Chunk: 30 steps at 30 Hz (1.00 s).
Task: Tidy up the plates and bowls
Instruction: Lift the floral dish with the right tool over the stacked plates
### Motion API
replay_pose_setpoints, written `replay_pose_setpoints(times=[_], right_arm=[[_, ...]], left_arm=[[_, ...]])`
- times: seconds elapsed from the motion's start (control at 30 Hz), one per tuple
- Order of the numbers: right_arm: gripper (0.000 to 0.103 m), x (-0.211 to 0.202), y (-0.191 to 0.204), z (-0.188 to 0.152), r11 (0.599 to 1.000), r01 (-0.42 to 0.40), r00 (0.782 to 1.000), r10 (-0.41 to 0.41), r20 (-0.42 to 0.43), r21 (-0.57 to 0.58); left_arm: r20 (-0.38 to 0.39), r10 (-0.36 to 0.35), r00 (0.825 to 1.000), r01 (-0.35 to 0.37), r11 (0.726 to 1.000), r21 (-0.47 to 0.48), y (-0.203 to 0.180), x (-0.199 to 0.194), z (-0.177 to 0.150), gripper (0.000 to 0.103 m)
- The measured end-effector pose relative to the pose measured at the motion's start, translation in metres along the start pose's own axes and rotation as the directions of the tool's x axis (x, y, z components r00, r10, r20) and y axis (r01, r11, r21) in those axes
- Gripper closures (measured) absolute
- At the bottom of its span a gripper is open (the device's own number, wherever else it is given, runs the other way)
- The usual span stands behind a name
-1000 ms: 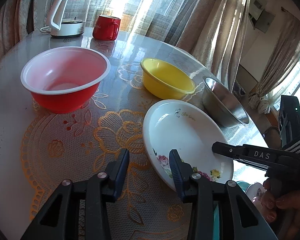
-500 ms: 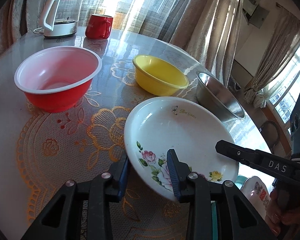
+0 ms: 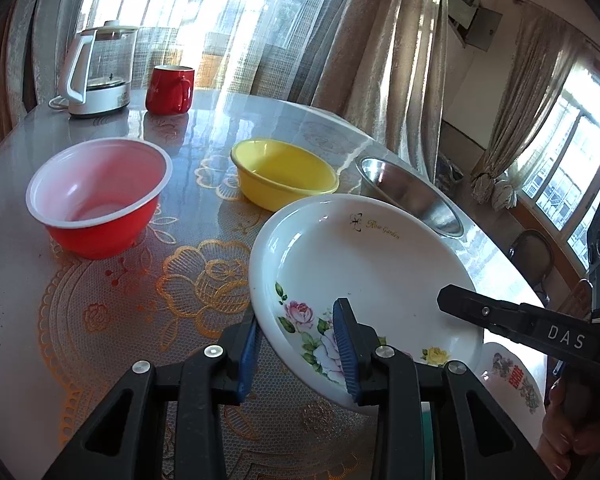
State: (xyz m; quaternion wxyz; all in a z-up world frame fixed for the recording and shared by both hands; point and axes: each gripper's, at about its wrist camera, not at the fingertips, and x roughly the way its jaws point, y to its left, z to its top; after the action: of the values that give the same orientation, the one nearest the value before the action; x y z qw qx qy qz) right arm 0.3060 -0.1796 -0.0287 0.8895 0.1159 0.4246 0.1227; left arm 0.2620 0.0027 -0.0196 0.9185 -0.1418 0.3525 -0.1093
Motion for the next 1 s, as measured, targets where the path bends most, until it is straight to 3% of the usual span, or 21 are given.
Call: replay_pose_setpoints(times=[0.17, 0.53, 1.0], right_arm=[[0.088, -0.019, -0.006, -0.004, 0.999, -0.021, 0.999, 0.02, 0.039, 0.036], [0.088, -0.059, -0.03, -0.024, 0.993, -0.026, 0.995, 0.014, 0.101, 0.116], [0.088, -0.095, -0.057, -0.058, 0.98, -0.033, 0.993, 0.01, 0.115, 0.197]], left_arm=[[0.047, -0.025, 0.999, 0.024, 0.999, 0.035, -0.009, -0.008, -0.001, 0.068], [0.071, -0.147, 0.987, 0.136, 0.98, 0.147, -0.034, -0.021, -0.007, 0.068], [0.034, -0.237, 0.971, 0.224, 0.949, 0.223, -0.061, -0.038, -0.026, 0.068]])
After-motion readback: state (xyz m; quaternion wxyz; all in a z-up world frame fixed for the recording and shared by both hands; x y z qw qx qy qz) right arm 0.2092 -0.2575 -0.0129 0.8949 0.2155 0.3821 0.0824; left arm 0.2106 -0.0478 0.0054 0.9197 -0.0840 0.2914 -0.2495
